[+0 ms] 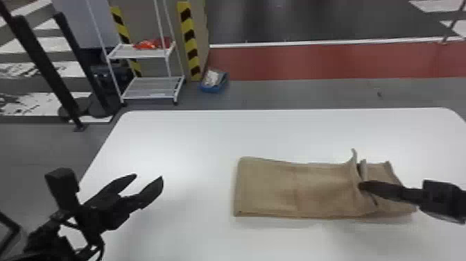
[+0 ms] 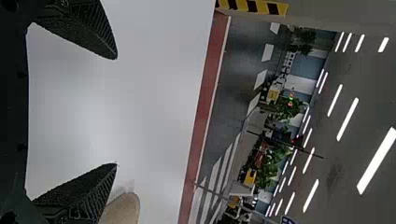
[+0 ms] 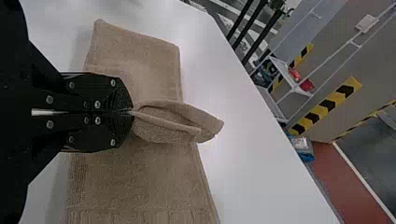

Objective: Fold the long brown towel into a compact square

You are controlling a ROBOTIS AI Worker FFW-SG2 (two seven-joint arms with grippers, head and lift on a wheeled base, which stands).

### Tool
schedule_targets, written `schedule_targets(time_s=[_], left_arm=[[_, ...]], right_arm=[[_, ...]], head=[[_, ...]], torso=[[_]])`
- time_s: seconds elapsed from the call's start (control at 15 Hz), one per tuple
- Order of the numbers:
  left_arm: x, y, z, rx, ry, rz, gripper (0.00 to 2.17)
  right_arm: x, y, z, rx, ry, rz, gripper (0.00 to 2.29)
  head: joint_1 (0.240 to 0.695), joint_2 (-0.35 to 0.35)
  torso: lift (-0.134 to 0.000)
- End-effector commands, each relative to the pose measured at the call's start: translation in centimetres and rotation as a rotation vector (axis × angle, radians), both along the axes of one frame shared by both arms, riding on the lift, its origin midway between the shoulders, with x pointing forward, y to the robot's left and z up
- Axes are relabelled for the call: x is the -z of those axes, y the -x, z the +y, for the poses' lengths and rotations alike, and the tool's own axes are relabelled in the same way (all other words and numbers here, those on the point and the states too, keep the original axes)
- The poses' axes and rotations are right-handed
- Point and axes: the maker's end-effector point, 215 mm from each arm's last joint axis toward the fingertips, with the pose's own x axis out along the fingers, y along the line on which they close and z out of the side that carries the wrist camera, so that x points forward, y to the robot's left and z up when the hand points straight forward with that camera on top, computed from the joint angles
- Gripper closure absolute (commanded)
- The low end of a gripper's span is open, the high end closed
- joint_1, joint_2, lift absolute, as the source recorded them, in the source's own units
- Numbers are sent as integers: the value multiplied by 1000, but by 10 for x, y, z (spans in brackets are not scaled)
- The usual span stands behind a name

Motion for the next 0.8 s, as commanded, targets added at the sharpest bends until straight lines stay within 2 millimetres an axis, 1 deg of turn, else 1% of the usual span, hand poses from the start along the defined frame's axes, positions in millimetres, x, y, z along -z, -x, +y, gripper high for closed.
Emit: schedule_targets(time_s=[0.0, 0.2, 0.27, 0.4, 0.47, 0.6, 0.67, 0.73], left_arm=[[3, 2, 0, 3, 0, 6, 60], [4, 3, 2, 3, -5, 9, 60], [5, 4, 2, 3, -5, 11, 60], [6, 4, 4, -1, -6, 12, 60], [7, 4, 6, -5, -9, 12, 60], [9, 4, 3, 0, -5, 12, 60], [11, 4, 3, 1, -3, 15, 60], [12, 4, 4, -1, -5, 17, 60]], right_arm=[[8, -3, -4, 7, -2, 10, 1332], [-1, -12, -7, 13, -2, -9, 1332], [-7, -15, -12, 21, -4, -10, 1332], [-11, -14, -26, 35, 6, 4, 1332], [-10, -13, -31, 41, 12, 3, 1332], [8, -9, -28, 27, 35, 15, 1332], [11, -12, -27, 28, 28, 16, 1332], [9, -15, -25, 24, 25, 14, 1332]], head=[[695, 102], [695, 97], [695, 97], [695, 92], [695, 86], [695, 77], [695, 74], [695, 73]], torso=[[-124], [-124], [-124], [-124], [-124], [-124], [-124], [-124]])
